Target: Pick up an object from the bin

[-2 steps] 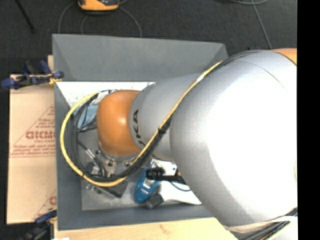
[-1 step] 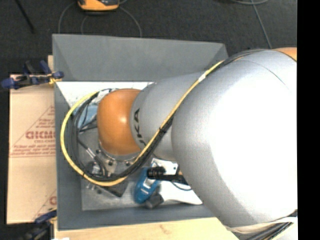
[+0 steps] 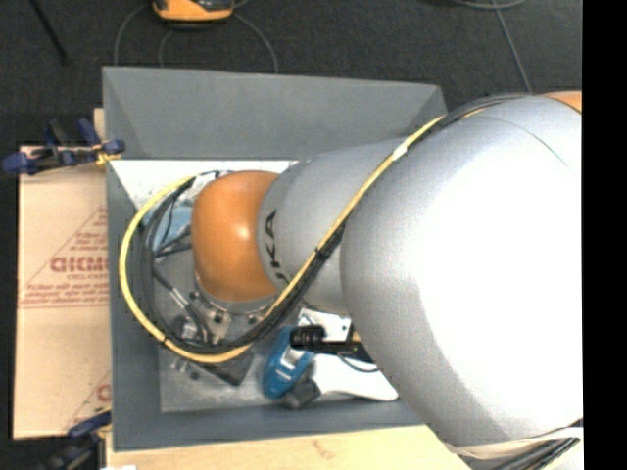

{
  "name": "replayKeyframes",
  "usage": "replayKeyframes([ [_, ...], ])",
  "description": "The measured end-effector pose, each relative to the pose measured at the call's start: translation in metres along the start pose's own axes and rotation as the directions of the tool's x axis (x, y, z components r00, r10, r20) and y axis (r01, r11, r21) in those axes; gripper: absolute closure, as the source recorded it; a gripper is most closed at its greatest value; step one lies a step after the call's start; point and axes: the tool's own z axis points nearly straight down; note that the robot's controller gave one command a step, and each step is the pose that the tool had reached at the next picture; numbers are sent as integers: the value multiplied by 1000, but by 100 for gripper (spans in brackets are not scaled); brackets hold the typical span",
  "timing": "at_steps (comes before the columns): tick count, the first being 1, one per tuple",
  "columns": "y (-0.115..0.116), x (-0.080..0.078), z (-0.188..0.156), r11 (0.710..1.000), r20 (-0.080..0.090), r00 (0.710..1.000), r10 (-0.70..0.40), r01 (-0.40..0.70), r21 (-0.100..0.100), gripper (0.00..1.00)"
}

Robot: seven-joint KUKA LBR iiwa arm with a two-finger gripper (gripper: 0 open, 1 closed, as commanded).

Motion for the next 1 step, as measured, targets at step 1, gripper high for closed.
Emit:
replayKeyframes([
  [1,0,0,-10,1000,0,1000,0,0,0,100],
])
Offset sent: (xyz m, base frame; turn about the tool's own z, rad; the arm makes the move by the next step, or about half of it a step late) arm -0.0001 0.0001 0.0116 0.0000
